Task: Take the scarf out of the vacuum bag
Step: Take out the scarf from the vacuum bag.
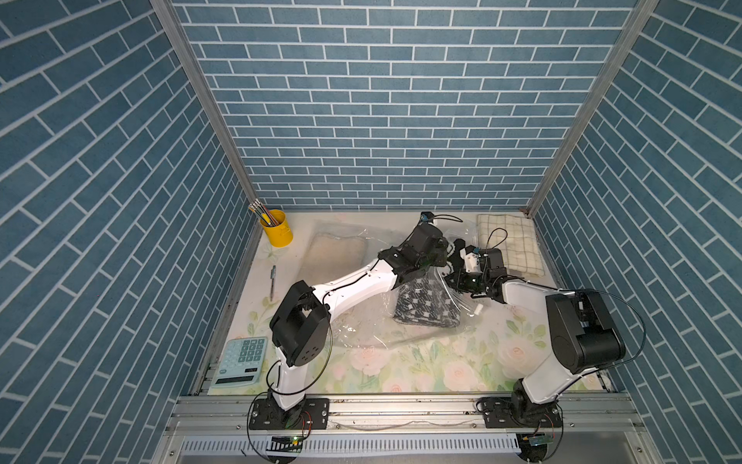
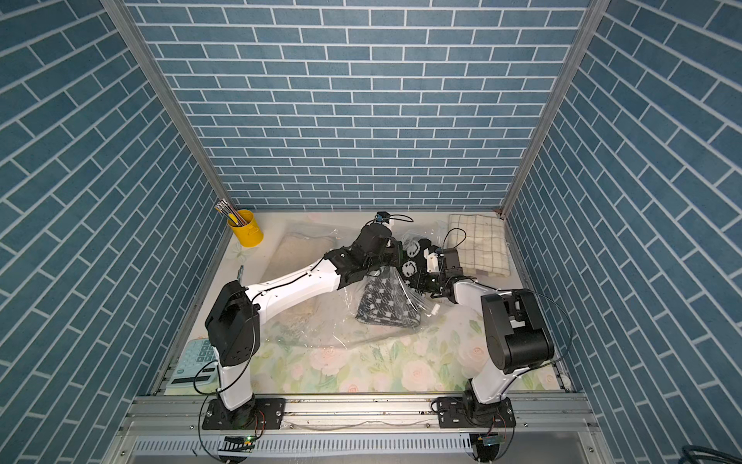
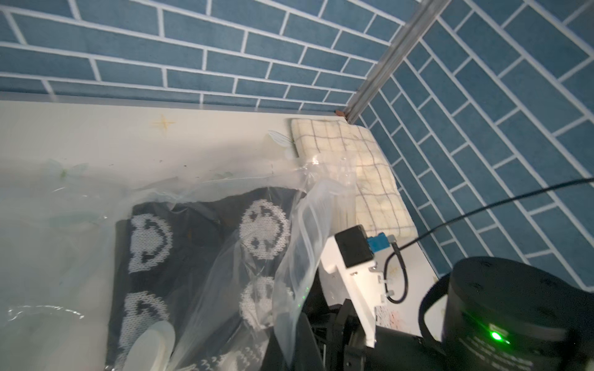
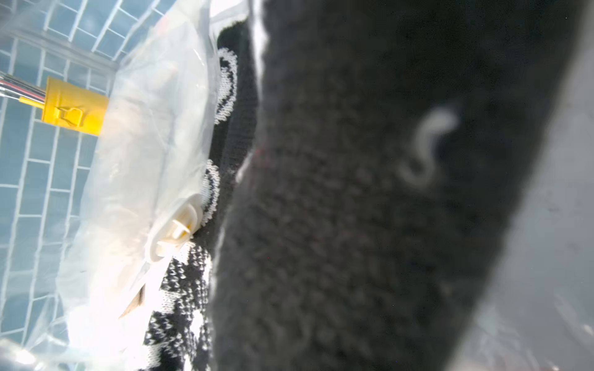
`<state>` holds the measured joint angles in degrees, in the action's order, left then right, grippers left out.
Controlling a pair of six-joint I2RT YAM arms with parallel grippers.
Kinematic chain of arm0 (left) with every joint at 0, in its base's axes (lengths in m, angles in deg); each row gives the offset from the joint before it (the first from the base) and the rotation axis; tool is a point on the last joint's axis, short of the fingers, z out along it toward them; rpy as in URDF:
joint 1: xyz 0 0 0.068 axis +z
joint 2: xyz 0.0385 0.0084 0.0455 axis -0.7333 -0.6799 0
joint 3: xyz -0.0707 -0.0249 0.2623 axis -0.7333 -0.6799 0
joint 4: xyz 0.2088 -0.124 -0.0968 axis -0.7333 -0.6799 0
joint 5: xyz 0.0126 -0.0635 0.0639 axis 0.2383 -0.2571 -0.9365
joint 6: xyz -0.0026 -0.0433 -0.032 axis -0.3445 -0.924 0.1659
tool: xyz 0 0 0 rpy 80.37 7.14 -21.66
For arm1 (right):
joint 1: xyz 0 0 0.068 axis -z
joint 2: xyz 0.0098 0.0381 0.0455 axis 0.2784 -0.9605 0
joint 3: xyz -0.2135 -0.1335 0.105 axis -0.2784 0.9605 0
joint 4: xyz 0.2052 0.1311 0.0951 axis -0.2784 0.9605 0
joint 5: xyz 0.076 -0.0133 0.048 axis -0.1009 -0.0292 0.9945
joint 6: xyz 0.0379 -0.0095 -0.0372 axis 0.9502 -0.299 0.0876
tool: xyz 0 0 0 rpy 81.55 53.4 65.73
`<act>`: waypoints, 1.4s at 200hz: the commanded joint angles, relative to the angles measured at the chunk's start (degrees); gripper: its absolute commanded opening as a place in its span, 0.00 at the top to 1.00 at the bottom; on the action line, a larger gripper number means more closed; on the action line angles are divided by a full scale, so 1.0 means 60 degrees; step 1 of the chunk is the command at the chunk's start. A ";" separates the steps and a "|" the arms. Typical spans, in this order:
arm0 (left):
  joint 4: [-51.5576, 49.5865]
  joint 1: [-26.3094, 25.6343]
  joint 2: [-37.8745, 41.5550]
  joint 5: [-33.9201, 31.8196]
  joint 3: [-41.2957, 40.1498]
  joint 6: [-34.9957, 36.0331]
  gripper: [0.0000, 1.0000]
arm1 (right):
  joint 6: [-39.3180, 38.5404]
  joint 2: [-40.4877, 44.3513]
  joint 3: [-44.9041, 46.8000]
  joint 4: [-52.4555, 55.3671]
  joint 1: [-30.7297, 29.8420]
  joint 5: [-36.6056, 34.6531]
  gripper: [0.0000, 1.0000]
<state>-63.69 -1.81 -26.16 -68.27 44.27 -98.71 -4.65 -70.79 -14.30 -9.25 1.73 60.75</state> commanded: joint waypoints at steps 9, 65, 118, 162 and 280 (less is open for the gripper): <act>-0.0358 0.0280 0.0109 -0.0749 -0.0316 -0.0391 1.00 | 0.0291 0.0925 -0.0105 -0.0214 -0.0001 -0.0003 1.00; -0.0148 0.0310 -0.0360 -0.0430 -0.0098 -0.0460 1.00 | 0.0873 0.2357 0.0910 -0.0822 0.0194 0.0030 1.00; -0.0125 0.0321 -0.0382 -0.0518 -0.0224 -0.0453 1.00 | 0.1110 0.3274 0.1393 -0.0130 0.0794 -0.0894 1.00; -0.0042 0.0325 -0.0435 -0.0475 -0.0288 -0.0483 1.00 | 0.1096 0.3769 0.1725 0.0143 0.1305 -0.1118 1.00; 0.0029 0.0339 -0.0606 -0.0332 -0.0346 -0.0534 1.00 | 0.0096 0.4347 0.1323 -0.0572 0.1542 0.3187 1.00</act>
<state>-62.97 -0.23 -28.72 -69.63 42.87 -101.79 -2.57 -48.83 -5.21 -7.50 10.71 73.34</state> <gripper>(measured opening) 0.055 0.105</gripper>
